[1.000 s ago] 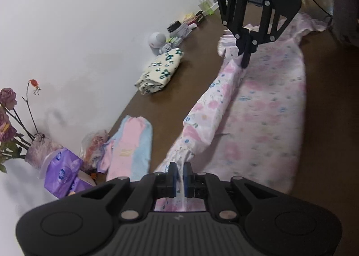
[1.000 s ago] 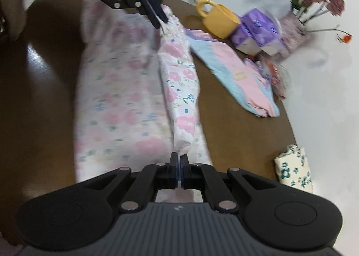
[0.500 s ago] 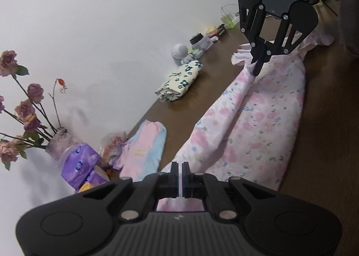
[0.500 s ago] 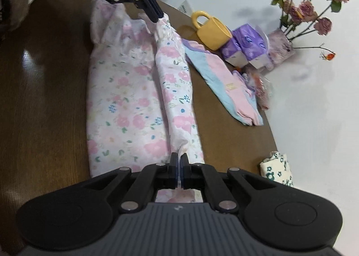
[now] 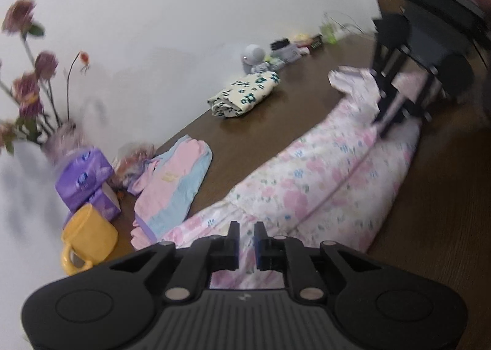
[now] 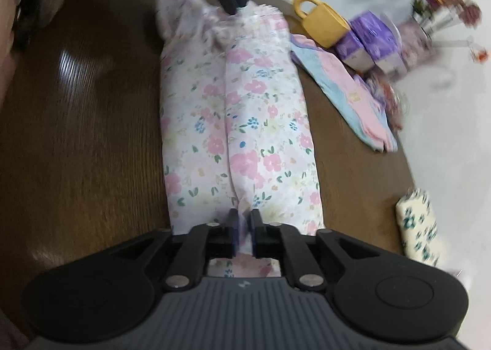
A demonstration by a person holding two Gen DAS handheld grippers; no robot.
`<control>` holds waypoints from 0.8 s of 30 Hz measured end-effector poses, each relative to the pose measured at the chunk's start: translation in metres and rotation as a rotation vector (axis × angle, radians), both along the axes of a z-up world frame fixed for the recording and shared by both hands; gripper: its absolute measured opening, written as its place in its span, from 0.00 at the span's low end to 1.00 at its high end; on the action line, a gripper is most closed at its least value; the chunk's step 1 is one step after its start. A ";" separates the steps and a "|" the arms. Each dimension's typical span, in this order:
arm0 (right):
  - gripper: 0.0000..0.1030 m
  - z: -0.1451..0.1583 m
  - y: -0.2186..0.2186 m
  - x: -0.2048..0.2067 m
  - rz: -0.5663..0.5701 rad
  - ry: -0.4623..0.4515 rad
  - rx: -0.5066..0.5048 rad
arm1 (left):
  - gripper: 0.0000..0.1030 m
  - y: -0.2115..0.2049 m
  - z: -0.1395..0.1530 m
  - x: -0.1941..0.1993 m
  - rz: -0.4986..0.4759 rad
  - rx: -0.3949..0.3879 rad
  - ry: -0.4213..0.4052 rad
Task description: Fold clothes
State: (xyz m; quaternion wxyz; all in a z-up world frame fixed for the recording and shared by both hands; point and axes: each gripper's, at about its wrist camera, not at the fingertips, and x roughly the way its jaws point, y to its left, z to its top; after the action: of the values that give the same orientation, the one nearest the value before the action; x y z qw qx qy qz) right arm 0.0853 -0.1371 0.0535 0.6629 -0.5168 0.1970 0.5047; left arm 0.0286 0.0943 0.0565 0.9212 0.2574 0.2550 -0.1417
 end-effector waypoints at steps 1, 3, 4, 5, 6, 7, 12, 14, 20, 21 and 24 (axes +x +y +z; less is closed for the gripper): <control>0.15 0.007 -0.003 0.005 -0.025 0.042 0.026 | 0.14 0.000 0.003 0.002 0.003 -0.017 0.006; 0.22 0.022 -0.009 0.015 -0.086 0.138 0.100 | 0.16 -0.002 0.009 0.009 0.003 -0.054 0.015; 0.25 0.030 -0.012 0.020 -0.121 0.192 0.148 | 0.16 -0.003 0.012 0.014 0.005 -0.072 0.023; 0.25 0.038 -0.015 0.026 -0.156 0.247 0.196 | 0.17 -0.006 0.013 0.019 0.007 -0.087 0.029; 0.27 0.044 -0.018 0.035 -0.202 0.334 0.272 | 0.17 -0.008 0.012 0.024 0.011 -0.103 0.035; 0.29 0.050 -0.021 0.043 -0.248 0.420 0.347 | 0.17 -0.010 0.011 0.029 0.017 -0.119 0.044; 0.30 0.037 -0.015 0.064 -0.497 0.471 0.442 | 0.18 -0.015 -0.007 0.059 0.100 -0.137 0.147; 0.30 0.023 -0.011 0.065 -0.545 0.463 0.404 | 0.18 -0.011 -0.017 0.064 0.128 -0.146 0.192; 0.34 -0.003 -0.014 0.065 -0.603 0.470 0.354 | 0.19 0.004 -0.028 0.058 0.149 -0.187 0.231; 0.34 -0.005 -0.016 0.066 -0.609 0.472 0.352 | 0.21 0.006 -0.027 0.056 0.153 -0.192 0.230; 0.34 -0.006 -0.019 0.067 -0.616 0.476 0.365 | 0.22 0.009 -0.029 0.051 0.159 -0.203 0.232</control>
State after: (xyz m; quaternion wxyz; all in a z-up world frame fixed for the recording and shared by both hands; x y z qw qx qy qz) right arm 0.1521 -0.1559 0.0478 0.7992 -0.1772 0.3969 0.4150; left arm 0.0798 0.1038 0.0277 0.9152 0.1239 0.3634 -0.1223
